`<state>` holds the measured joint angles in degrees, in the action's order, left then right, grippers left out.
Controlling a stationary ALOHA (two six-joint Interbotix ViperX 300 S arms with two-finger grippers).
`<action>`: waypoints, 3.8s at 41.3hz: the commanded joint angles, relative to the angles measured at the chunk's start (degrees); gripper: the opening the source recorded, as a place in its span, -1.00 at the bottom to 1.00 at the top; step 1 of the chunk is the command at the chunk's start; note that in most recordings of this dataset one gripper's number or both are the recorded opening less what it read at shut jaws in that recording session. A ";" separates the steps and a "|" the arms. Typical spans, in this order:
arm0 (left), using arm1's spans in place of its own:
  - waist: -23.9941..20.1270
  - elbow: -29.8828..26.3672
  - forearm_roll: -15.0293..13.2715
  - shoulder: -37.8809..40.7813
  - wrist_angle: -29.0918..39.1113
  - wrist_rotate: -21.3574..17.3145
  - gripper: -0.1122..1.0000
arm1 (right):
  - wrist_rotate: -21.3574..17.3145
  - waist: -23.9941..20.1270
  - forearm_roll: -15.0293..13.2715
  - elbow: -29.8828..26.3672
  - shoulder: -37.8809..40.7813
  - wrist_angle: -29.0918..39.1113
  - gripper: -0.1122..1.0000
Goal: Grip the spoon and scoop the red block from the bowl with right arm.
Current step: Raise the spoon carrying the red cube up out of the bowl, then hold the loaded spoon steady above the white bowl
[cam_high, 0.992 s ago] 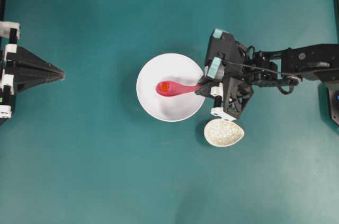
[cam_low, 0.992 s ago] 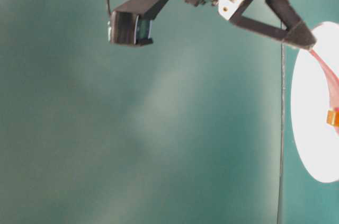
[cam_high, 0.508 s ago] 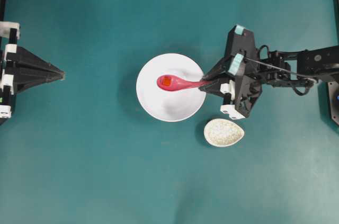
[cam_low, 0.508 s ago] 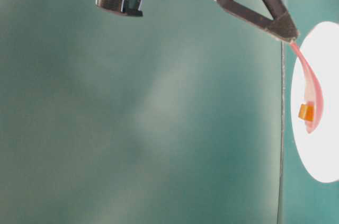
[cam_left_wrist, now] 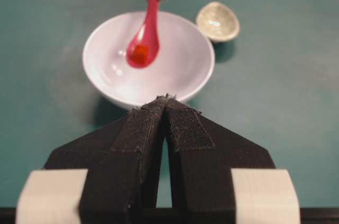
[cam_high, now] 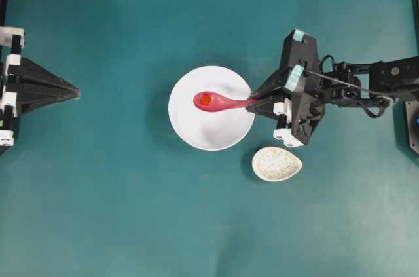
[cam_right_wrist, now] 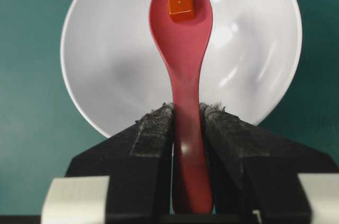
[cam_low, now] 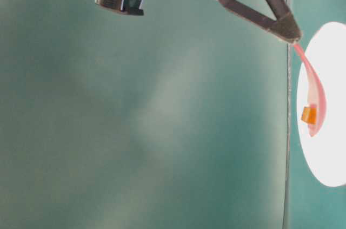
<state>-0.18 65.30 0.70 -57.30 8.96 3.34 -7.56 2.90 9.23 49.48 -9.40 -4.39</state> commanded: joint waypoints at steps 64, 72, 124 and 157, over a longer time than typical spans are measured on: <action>0.09 -1.76 0.18 0.26 2.46 -0.18 -0.81 | 0.09 1.58 -0.70 -9.93 -13.36 17.14 -0.37; 0.09 -1.76 0.18 0.26 2.46 -0.18 -0.81 | 0.18 1.85 -0.97 -10.99 -14.24 17.75 -0.37; 0.09 -1.76 0.18 0.18 2.20 -0.62 -0.81 | 0.09 1.93 -1.49 -11.78 -14.59 20.48 -0.37; 0.09 -1.67 0.18 0.26 2.20 -0.79 -0.81 | 0.09 1.93 -1.49 -11.78 -14.50 20.48 -0.37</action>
<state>-0.18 65.30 0.70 -57.30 11.60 2.64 -7.47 4.75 7.82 39.38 -22.94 16.35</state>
